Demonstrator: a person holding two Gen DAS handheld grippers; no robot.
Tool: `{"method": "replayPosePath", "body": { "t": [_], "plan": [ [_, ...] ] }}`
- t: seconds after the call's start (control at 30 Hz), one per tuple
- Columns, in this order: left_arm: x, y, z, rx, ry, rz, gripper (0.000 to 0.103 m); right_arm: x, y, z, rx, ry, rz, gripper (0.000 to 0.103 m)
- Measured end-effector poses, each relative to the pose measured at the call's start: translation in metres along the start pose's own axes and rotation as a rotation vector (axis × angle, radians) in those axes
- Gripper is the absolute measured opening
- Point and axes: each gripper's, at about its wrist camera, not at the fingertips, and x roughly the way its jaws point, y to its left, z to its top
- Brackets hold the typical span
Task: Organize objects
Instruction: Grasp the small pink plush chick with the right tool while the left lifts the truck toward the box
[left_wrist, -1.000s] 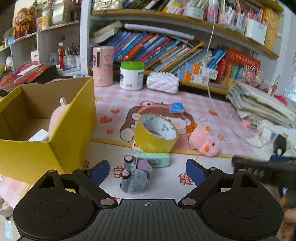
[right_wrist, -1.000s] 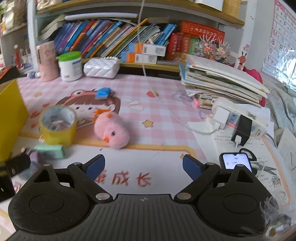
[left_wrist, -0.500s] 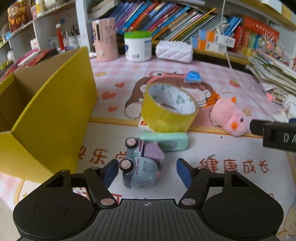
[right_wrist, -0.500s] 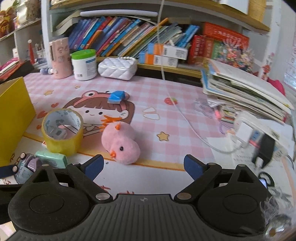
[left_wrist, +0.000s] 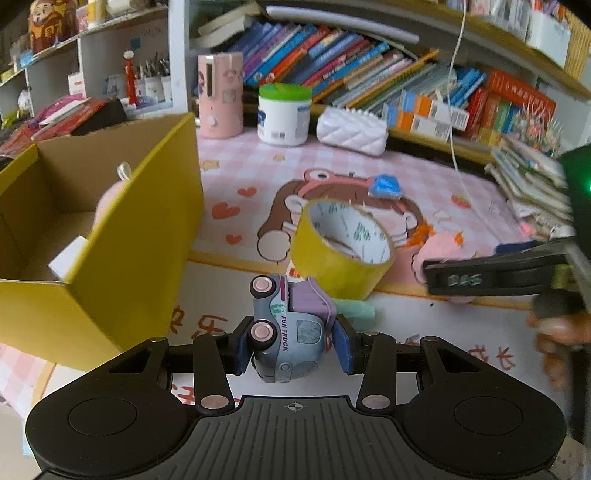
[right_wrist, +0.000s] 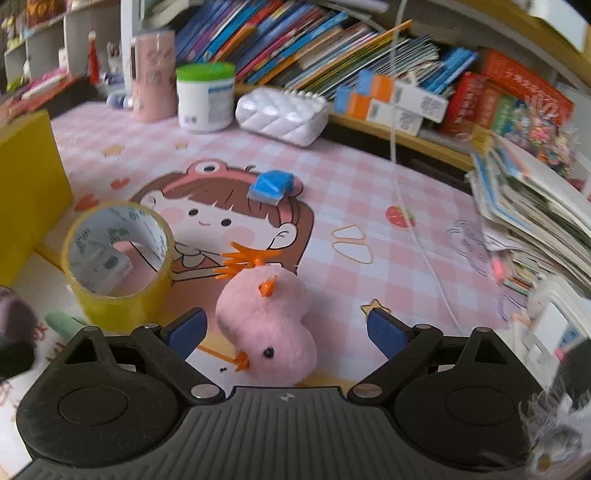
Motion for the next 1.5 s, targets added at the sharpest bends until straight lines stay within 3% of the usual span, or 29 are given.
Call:
{"method": "replayPosePath", "body": {
  "t": [0.23,0.37,0.57,0.73,1.03,1.23,1.5],
  "plan": [
    [-0.020,0.012,0.003,-0.045,-0.056,-0.032,0.042,0.027,0.000,0.007,-0.014,0.037,0.035,0.087],
    [-0.027,0.014,0.001,-0.045,-0.065,-0.048,0.042,0.034,-0.002,0.010,0.025,0.043,0.086,0.056],
    [-0.039,0.015,0.001,-0.054,-0.100,-0.063,0.042,0.013,-0.003,0.010,0.082,0.008,0.088,0.055],
    [-0.045,0.016,0.001,-0.063,-0.129,-0.089,0.042,-0.031,0.000,0.002,0.153,-0.039,0.084,0.055],
    [-0.068,0.028,-0.002,-0.059,-0.188,-0.157,0.042,-0.102,0.017,-0.024,0.324,-0.047,0.086,0.056],
    [-0.087,0.054,-0.014,-0.064,-0.197,-0.177,0.042,-0.120,0.052,-0.046,0.337,-0.002,0.082,0.056],
    [-0.119,0.113,-0.034,-0.110,-0.208,-0.139,0.042,-0.155,0.128,-0.063,0.241,-0.016,0.113,0.056]
  ]
}}
